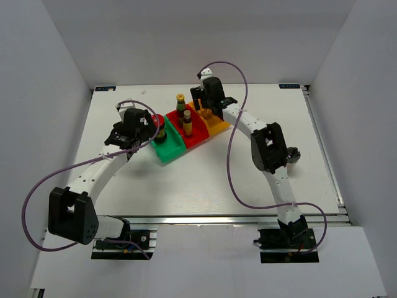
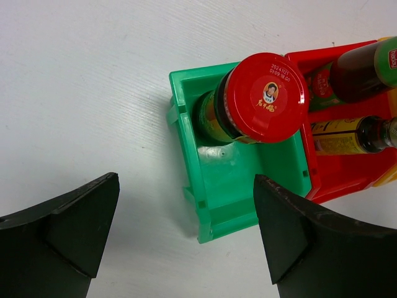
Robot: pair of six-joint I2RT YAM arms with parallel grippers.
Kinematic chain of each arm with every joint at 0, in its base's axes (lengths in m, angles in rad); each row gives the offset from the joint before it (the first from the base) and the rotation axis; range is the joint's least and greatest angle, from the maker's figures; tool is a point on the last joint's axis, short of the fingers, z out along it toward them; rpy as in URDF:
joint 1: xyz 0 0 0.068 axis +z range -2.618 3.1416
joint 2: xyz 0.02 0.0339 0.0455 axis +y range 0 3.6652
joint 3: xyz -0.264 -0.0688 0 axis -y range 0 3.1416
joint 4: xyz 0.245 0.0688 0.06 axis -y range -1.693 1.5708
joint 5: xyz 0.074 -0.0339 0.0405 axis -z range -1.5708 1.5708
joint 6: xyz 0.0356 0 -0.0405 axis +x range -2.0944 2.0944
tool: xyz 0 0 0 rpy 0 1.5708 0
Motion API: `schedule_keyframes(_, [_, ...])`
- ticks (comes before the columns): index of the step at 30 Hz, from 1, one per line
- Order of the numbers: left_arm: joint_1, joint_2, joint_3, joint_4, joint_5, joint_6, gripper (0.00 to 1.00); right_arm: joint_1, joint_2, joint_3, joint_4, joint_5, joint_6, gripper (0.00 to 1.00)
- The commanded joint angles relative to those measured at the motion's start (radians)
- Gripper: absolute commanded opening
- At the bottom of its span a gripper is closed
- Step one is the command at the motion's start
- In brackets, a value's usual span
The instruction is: Organize the condiment bottles
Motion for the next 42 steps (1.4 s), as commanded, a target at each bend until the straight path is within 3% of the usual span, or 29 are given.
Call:
schedule_keyframes(1, [0.004,-0.036,0.015,0.009,0.017,0.018,0.98,-0.005,-0.110,0.051,0.032,-0.023,-0.016,0.89])
schedule_keyframes(5, [0.004,-0.060,0.033,0.009,0.050,0.029,0.98,-0.005,-0.214,0.017,-0.009,-0.019,-0.007,0.89])
schedule_keyframes(11, [-0.005,-0.024,0.143,-0.018,0.209,0.106,0.98,-0.023,-0.470,-0.259,-0.053,0.061,0.061,0.89])
schedule_keyframes(14, [-0.083,0.022,0.200,0.020,0.261,0.187,0.98,-0.083,-0.579,-0.371,-0.133,0.052,0.157,0.89])
schedule_keyframes(18, [-0.243,0.197,0.427,-0.073,0.273,0.351,0.98,-0.215,-0.739,-0.494,-0.264,0.033,0.277,0.89])
schedule_keyframes(21, [-0.290,0.343,0.562,-0.061,0.520,0.458,0.98,-0.296,-0.861,-0.627,-0.276,0.047,0.321,0.89])
schedule_keyframes(24, [-0.371,0.492,0.726,-0.080,0.602,0.514,0.98,-0.396,-0.969,-0.734,-0.282,0.062,0.360,0.89])
schedule_keyframes(30, [-0.504,0.812,1.127,-0.172,0.586,0.598,0.98,-0.609,-1.101,-0.882,-0.321,0.062,0.418,0.89])
schedule_keyframes(33, [-0.522,0.916,1.231,-0.128,0.626,0.586,0.98,-0.664,-1.141,-0.942,-0.308,0.081,0.424,0.89])
schedule_keyframes(38, [-0.571,0.989,1.237,0.007,0.633,0.581,0.98,-0.723,-1.156,-0.971,-0.318,0.082,0.426,0.89])
schedule_keyframes(42, [-0.594,1.049,1.233,0.118,0.518,0.515,0.98,-0.740,-1.161,-0.980,-0.311,0.050,0.420,0.89])
